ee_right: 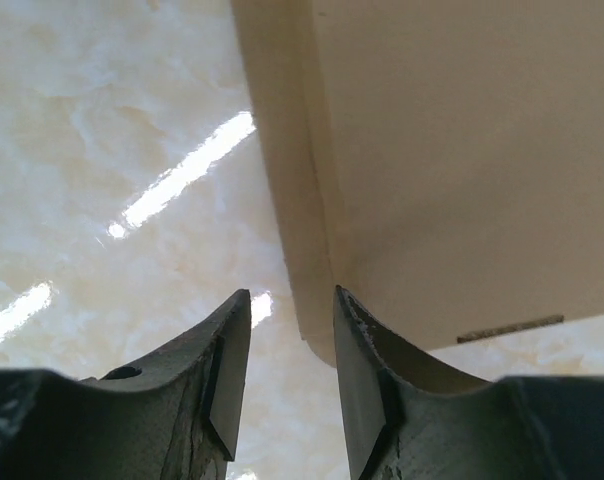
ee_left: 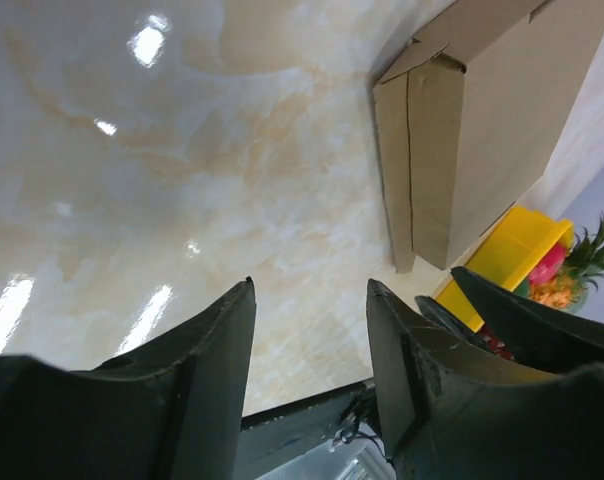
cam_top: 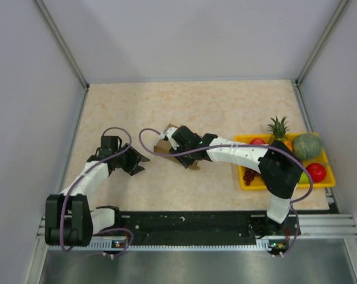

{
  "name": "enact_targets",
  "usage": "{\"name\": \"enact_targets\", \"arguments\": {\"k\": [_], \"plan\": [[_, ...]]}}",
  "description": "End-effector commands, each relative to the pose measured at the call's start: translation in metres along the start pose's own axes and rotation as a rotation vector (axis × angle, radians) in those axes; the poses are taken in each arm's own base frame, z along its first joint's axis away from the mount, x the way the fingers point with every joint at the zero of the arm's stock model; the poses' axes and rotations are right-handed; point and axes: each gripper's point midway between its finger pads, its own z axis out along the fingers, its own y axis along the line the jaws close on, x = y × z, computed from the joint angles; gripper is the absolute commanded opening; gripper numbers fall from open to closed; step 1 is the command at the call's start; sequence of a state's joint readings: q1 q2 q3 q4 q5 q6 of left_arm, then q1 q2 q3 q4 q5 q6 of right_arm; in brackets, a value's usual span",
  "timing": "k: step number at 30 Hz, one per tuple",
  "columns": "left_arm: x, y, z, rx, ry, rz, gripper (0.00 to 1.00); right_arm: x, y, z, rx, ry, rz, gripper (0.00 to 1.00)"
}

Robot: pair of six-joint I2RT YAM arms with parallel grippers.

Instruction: Fold the paper box

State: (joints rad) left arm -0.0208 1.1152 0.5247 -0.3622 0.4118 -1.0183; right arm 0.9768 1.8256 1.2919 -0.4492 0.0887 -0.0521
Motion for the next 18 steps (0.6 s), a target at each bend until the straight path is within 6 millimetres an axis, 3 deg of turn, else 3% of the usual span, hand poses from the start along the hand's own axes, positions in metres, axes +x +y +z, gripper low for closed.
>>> {"name": "enact_targets", "arguments": {"k": [1,3,5,6,7,9,10,12,13,16,18], "plan": [[-0.022,-0.05,0.004,0.068,-0.024,0.289,0.55,-0.024,-0.018,-0.05,-0.037,-0.129,0.324,0.41],[-0.029,-0.067,0.008,0.039,-0.052,0.42,0.6,-0.017,-0.015,-0.058,-0.074,-0.133,0.434,0.48],[-0.029,-0.07,0.011,0.014,-0.045,0.484,0.63,0.0,-0.017,-0.066,-0.105,-0.124,0.615,0.59],[-0.031,-0.077,0.012,0.03,-0.037,0.5,0.67,-0.001,-0.017,-0.067,-0.137,-0.15,0.67,0.6],[-0.03,-0.084,0.012,0.058,-0.023,0.52,0.69,0.017,-0.014,-0.061,-0.162,-0.119,0.78,0.61],[-0.032,-0.094,0.018,0.093,-0.006,0.586,0.78,0.011,-0.022,-0.07,-0.225,-0.208,0.868,0.62],[-0.042,-0.109,0.017,0.106,-0.032,0.617,0.78,0.028,-0.019,-0.064,-0.229,-0.181,0.932,0.62],[-0.045,-0.098,0.028,0.025,0.042,0.632,0.78,0.031,-0.022,-0.064,-0.261,-0.202,0.982,0.61],[-0.051,-0.107,0.03,0.027,0.037,0.652,0.78,0.036,-0.02,-0.059,-0.274,-0.197,1.034,0.59],[-0.054,-0.104,0.047,0.002,0.096,0.67,0.75,0.045,-0.017,-0.048,-0.273,-0.179,1.203,0.44],[-0.055,-0.111,0.055,0.034,0.107,0.704,0.75,0.045,-0.019,-0.044,-0.277,-0.205,1.282,0.43]]}}
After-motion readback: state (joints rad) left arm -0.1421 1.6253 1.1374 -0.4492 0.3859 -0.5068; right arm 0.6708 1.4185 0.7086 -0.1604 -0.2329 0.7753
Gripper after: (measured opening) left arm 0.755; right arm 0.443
